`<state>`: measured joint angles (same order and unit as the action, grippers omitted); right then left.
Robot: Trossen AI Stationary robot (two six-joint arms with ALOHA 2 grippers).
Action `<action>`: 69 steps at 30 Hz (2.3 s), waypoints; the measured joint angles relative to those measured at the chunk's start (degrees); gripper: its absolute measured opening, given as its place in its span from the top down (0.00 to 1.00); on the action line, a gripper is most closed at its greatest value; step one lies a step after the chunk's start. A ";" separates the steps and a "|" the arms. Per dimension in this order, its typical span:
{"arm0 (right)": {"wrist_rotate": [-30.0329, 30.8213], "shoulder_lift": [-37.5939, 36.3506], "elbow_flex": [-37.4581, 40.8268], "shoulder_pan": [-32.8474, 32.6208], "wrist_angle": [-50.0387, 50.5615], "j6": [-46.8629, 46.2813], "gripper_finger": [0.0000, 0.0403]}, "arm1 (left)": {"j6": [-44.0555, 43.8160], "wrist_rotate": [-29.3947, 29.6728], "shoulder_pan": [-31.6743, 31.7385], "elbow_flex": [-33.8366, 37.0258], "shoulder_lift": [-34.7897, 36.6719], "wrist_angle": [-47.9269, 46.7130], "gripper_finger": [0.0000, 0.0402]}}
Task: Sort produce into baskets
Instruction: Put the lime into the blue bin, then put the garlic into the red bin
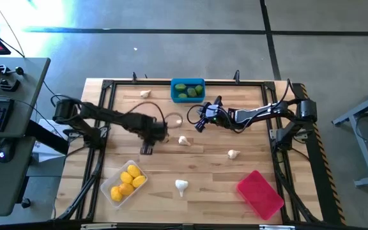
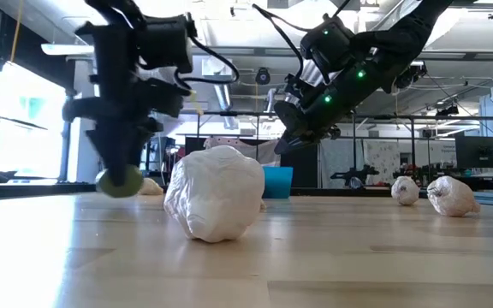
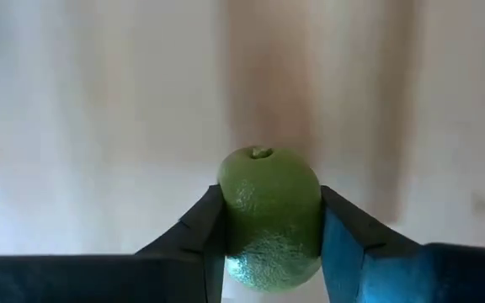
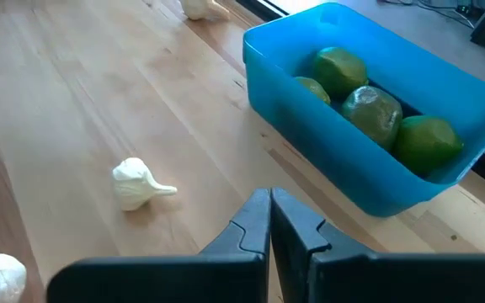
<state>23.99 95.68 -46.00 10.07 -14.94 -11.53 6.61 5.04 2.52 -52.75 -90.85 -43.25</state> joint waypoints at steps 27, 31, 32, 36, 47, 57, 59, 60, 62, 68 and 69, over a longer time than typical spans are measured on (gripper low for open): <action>2.54 0.07 0.00 0.17 -0.42 0.04 1.00 | 11.68 -4.50 31.42 -24.32 -19.36 27.86 0.72; 2.60 0.07 0.00 0.17 -0.42 0.02 1.00 | 11.67 -4.53 32.67 -24.78 -20.32 27.41 0.72; 2.62 0.07 0.00 0.17 -0.42 0.02 1.00 | 11.62 -4.59 32.83 -24.92 -20.25 27.60 0.72; 3.88 0.07 0.00 0.17 -0.43 -0.14 1.00 | 11.20 -5.33 33.25 -24.98 -20.20 27.41 0.67; 0.15 0.07 0.00 0.20 -0.46 -0.46 1.00 | 10.58 -8.24 32.63 -24.95 -19.39 27.01 0.40; -8.59 0.72 -0.09 -0.45 -5.08 -1.29 0.79 | 8.80 -16.97 32.55 -17.31 -14.02 44.51 0.77; -9.24 2.11 -0.09 -1.25 -7.95 -0.22 0.71 | 7.41 -17.05 32.50 -11.37 -11.19 52.97 0.85; -9.48 2.78 -0.09 -1.61 -9.34 0.35 0.67 | 6.88 -17.12 32.42 -8.41 -9.68 57.10 0.89; -9.55 4.60 -0.11 -2.31 -12.37 1.98 0.60 | 6.50 -17.10 32.21 -2.57 -6.55 65.03 0.96; -10.93 10.03 -0.22 -2.73 -20.05 4.50 0.44 | 5.02 -17.05 30.99 10.70 4.06 75.30 0.98; -10.93 10.91 -0.65 -2.73 -20.23 4.61 0.43 | 4.92 -17.03 30.66 12.54 5.73 76.43 0.98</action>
<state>13.06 106.59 -46.65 7.33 -35.17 -6.92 11.52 -11.98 33.18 -40.21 -85.12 33.18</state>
